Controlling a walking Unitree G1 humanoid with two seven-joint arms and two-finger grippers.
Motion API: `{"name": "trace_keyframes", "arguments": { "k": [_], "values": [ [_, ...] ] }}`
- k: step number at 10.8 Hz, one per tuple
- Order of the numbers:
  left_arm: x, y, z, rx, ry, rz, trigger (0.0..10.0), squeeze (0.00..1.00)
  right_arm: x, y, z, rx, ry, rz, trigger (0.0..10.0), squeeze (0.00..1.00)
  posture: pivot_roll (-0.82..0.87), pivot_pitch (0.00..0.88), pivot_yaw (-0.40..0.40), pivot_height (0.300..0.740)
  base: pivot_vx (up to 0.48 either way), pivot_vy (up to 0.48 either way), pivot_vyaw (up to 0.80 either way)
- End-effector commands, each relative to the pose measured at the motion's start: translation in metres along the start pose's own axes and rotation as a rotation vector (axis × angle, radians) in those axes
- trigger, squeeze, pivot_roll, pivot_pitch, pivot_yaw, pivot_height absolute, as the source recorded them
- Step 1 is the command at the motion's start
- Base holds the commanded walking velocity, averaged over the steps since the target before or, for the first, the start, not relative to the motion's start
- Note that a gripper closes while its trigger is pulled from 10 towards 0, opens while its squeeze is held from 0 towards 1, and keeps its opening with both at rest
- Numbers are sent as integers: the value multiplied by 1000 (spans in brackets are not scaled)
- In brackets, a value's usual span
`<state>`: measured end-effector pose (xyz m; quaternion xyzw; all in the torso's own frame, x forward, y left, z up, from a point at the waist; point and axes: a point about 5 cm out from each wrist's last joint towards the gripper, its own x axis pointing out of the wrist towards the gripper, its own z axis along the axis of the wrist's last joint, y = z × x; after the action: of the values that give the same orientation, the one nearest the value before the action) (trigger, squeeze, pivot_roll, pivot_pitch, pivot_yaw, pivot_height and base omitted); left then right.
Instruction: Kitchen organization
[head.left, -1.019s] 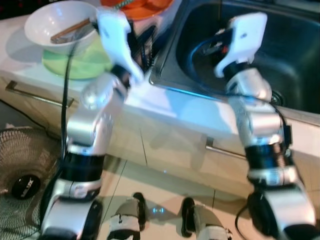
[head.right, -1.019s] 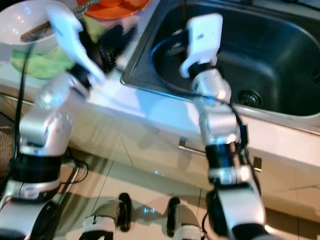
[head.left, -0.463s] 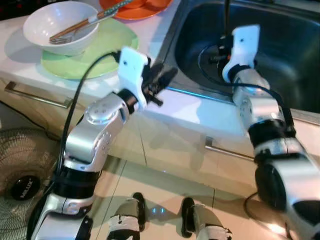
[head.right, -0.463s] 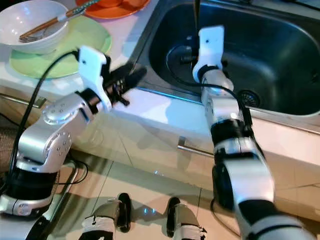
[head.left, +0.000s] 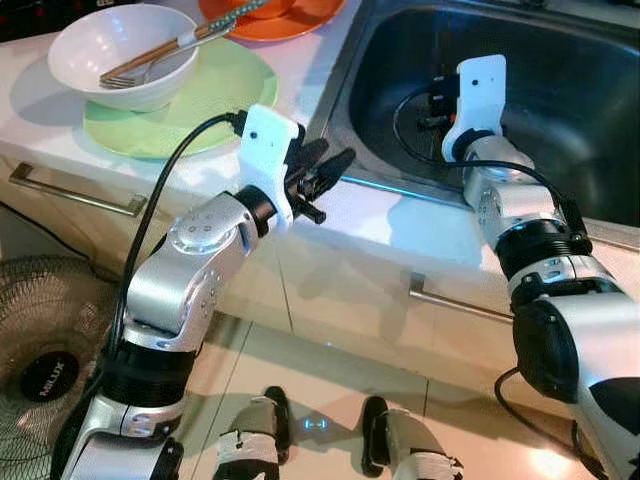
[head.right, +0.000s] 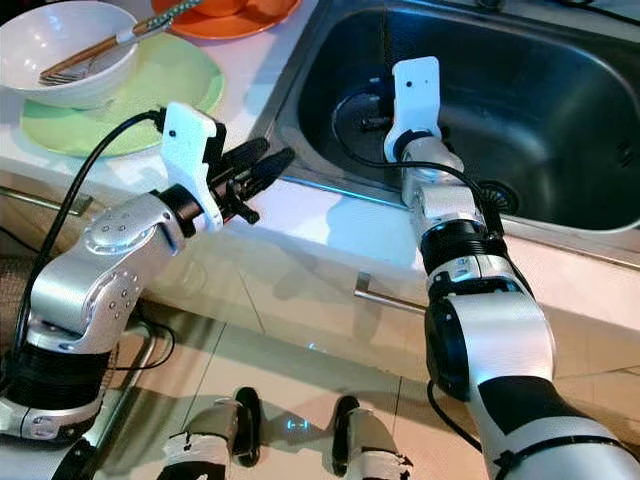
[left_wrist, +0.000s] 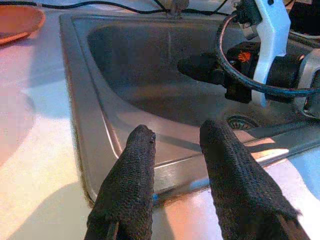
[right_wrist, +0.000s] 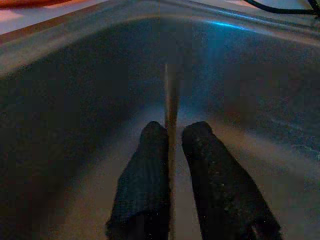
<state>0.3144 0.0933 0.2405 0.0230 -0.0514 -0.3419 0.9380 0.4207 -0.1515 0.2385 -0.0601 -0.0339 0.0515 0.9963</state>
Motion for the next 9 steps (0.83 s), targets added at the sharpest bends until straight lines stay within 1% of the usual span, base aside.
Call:
{"name": "trace_keyframes", "arguments": {
  "k": [1,3,4,5,6,7,8,9],
  "values": [
    [-1,-4,0,11,7,-12,10000,0,-2,1,-14,12,52,7,10000,1000,140,265,-19,740,0,0,0],
    [0,-3,1,14,-1,-5,10000,0,0,1,-6,4,6,12,10000,1000,135,263,-21,740,0,0,0],
    [0,-3,4,35,-24,5,10000,0,0,1,2,-15,-41,10,10000,0,135,263,-21,740,0,0,0],
    [1,2,12,120,-71,55,10000,0,0,3,20,13,-159,22,10000,0,139,262,-22,740,0,0,0],
    [2,7,20,195,-116,110,10000,0,-4,8,42,64,-288,57,10000,0,136,264,-20,740,0,0,0],
    [3,12,27,265,-145,155,10000,0,-10,11,53,79,-357,76,10000,0,132,265,-19,740,0,0,0],
    [4,19,37,350,-181,230,10000,0,-22,15,56,101,-390,81,10000,0,121,266,-17,740,0,0,0],
    [5,27,44,425,-189,283,10000,0,-31,19,52,119,-400,99,10000,0,113,265,-12,740,0,0,0]
  ]
}}
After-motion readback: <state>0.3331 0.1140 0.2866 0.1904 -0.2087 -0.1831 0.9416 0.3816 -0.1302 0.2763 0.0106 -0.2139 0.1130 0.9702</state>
